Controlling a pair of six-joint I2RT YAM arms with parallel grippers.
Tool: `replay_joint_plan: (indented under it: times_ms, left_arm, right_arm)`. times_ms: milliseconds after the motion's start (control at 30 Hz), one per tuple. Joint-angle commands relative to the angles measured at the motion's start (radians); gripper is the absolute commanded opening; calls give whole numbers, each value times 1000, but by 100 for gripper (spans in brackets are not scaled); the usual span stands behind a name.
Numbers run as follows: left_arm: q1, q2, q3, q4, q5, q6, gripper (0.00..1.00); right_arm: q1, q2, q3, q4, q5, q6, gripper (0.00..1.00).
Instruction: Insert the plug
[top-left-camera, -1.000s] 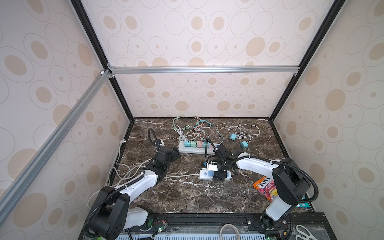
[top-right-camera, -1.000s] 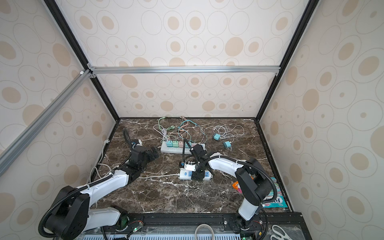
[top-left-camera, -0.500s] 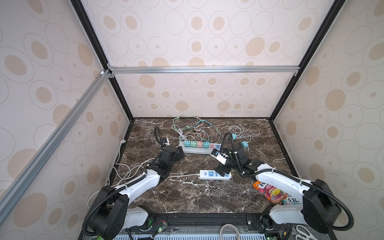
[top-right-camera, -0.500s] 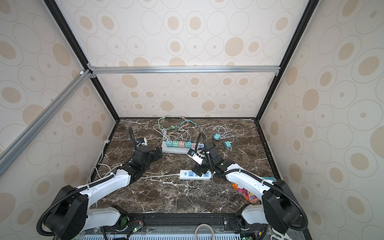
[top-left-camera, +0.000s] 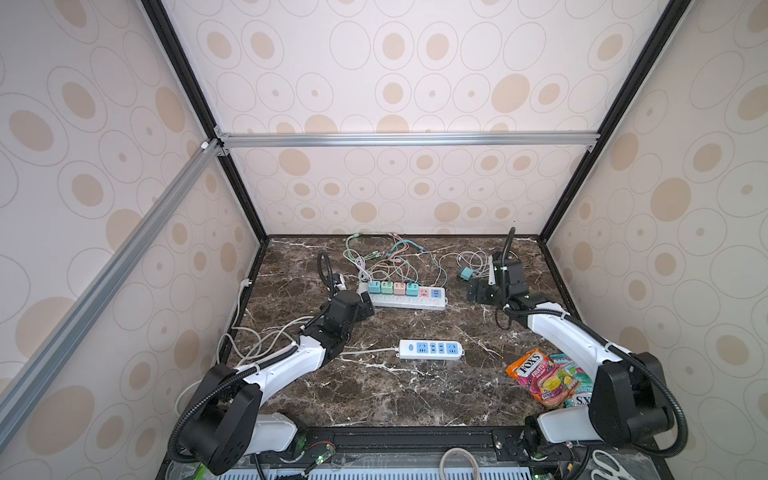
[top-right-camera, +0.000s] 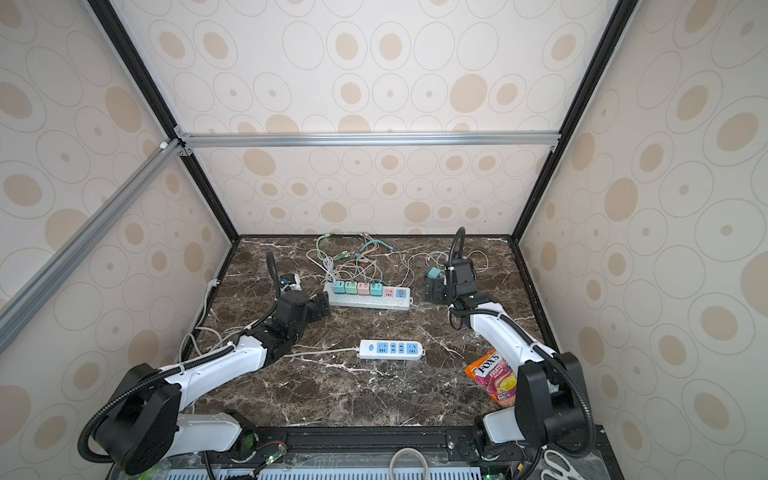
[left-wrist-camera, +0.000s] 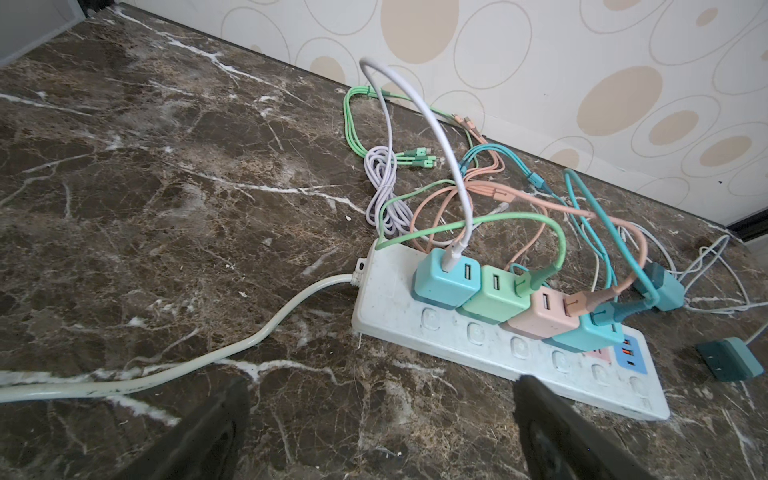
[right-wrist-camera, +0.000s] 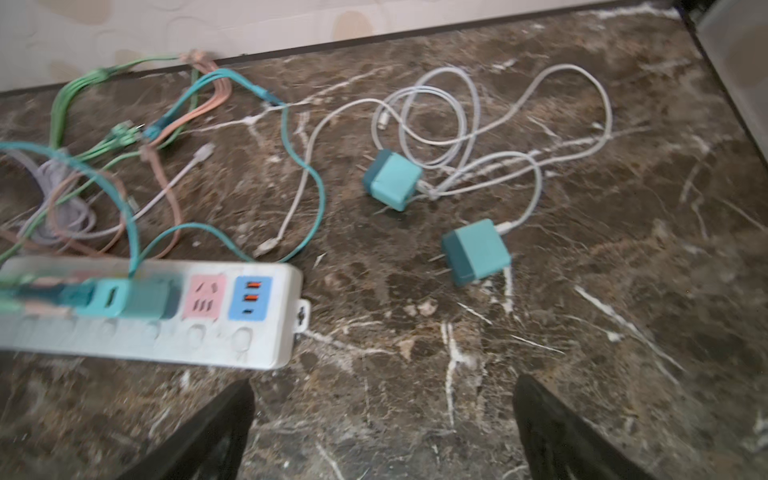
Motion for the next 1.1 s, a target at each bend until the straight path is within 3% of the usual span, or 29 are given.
replay_joint_plan:
  times_ms: [0, 200, 700, 1067]
  left_arm:
    - [-6, -21, 20, 8, -31, 16, 99]
    - [-7, -33, 10, 9, -37, 20, 98]
    - [-8, -36, 6, -15, -43, 24, 98]
    - [-8, -47, 10, -27, -68, 39, 98]
  right_arm:
    - [-43, 78, 73, -168, 70, 196, 96]
    - [-113, 251, 218, -297, -10, 303, 94]
    - [-119, 587, 551, -450, 89, 529, 89]
    - [-119, 673, 597, -452, 57, 543, 80]
